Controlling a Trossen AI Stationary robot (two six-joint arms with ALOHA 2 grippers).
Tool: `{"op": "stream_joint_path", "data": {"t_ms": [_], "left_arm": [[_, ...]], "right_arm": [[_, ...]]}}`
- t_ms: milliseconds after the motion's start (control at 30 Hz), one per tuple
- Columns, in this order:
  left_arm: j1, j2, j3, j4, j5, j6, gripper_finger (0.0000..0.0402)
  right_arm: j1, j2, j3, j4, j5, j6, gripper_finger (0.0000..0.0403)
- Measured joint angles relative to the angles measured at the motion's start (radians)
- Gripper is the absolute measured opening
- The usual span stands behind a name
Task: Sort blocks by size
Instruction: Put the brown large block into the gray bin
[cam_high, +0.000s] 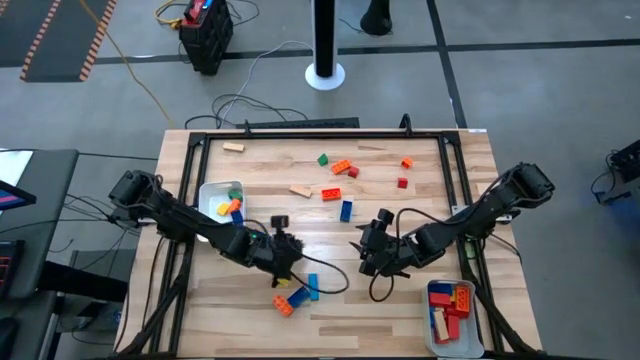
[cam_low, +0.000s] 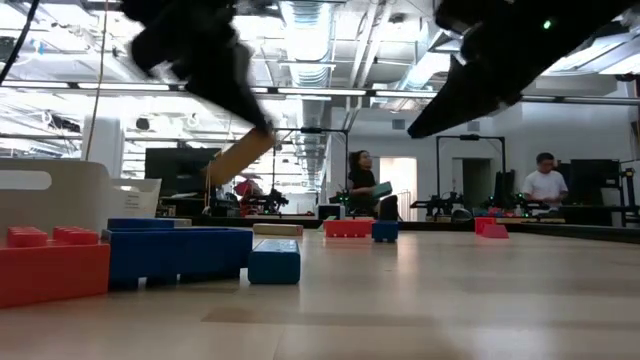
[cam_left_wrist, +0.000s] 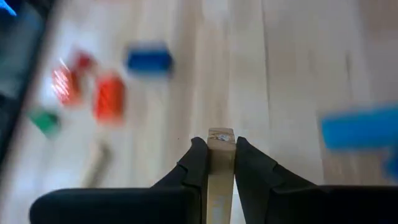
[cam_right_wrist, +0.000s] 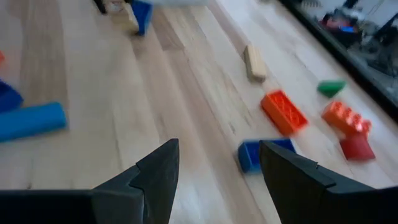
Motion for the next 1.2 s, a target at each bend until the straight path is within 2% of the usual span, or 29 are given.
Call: {"op": "stream_joint_path", "data": {"t_ms": [133, 233, 300, 500, 633, 833, 933, 1100, 1200], "left_arm": [[-0.001, 0.0, -0.003, 0.298, -0.035, 0.188, 0.005], [0.003, 0.003, -0.019, 0.515, -0.013, 0.313, 0.0051], [0.011, 0.004, -0.022, 0.606, 0.0, 0.365, 0.0051], [0.048, 0.009, -0.022, 0.788, 0.1, 0.41, 0.0051], [0.07, 0.011, -0.022, 0.814, 0.152, 0.398, 0.0052], [0.079, 0.011, -0.023, 0.846, 0.165, 0.393, 0.0052], [0.082, 0.011, -0.022, 0.845, 0.177, 0.387, 0.0052], [0.083, 0.011, -0.023, 0.834, 0.182, 0.336, 0.0055], [0.083, 0.012, -0.023, 0.812, 0.183, 0.312, 0.0077]], "right_arm": [[0.005, 0.0, -0.037, 0.176, -0.006, -0.126, 0.0248], [0.014, 0.0, -0.053, 0.342, -0.079, -0.238, 0.0248], [0.015, 0.0, -0.054, 0.392, -0.112, -0.279, 0.0248], [0.012, 0.003, -0.056, 0.476, -0.115, -0.363, 0.0248], [0.007, 0.014, -0.056, 0.556, -0.12, -0.45, 0.0248], [-0.011, 0.015, -0.056, 0.62, -0.132, -0.514, 0.0234], [-0.015, 0.013, -0.055, 0.663, -0.165, -0.532, 0.0196], [-0.026, 0.014, -0.055, 0.677, -0.174, -0.548, 0.008], [-0.027, 0.014, -0.055, 0.644, -0.185, -0.542, 0.0078]]}}
